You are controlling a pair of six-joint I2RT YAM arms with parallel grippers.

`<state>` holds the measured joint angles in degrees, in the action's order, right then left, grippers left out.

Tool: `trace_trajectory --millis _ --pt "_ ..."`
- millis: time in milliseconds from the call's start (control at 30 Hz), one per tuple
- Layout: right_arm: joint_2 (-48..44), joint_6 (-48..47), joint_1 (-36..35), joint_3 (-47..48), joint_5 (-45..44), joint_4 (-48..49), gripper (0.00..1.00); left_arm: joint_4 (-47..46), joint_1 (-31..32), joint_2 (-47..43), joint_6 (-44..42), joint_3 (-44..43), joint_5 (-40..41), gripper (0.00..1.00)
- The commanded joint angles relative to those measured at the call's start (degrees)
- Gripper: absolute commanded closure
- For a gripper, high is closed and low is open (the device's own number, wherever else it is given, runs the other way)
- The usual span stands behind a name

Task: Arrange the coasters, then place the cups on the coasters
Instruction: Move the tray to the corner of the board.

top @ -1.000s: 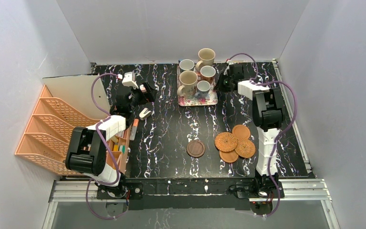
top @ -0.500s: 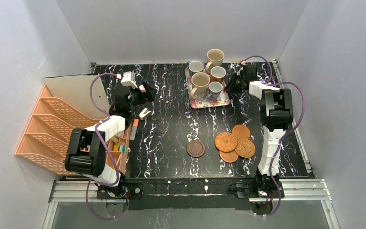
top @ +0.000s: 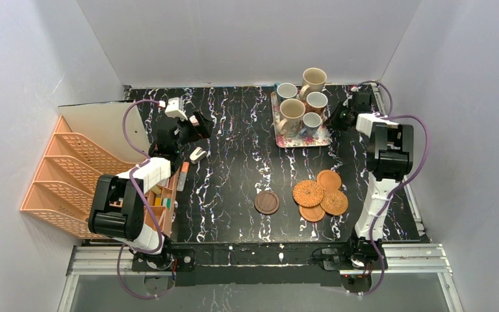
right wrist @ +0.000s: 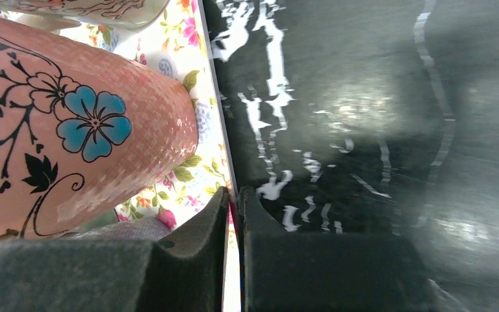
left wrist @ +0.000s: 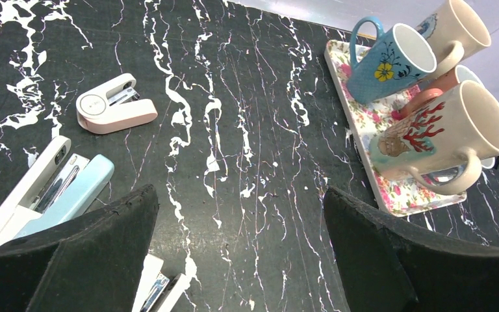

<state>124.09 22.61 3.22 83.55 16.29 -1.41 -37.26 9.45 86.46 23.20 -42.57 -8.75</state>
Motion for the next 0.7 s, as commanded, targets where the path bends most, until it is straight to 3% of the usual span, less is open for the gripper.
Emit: trace_trajectory --millis 0,233,367,667 --pt "-1.2 -0.5 4.9 -1.4 -9.6 -4.5 0.99 -0.5 -0.4 -2.5 -0.1 0.8 0.5 0.05" --pt "-2.6 -0.4 4.9 -1.3 -9.5 -4.3 0.95 -0.5 -0.5 -2.3 -0.5 0.8 1.0 0.05" --pt "-4.0 -0.1 5.0 0.0 -8.0 -5.2 0.73 -0.5 -0.5 -2.2 -0.3 0.8 0.8 0.04" --pt "-13.4 -1.8 3.5 2.2 -11.3 -5.4 0.37 -0.4 -0.5 -1.9 -0.7 0.1 0.6 0.04"
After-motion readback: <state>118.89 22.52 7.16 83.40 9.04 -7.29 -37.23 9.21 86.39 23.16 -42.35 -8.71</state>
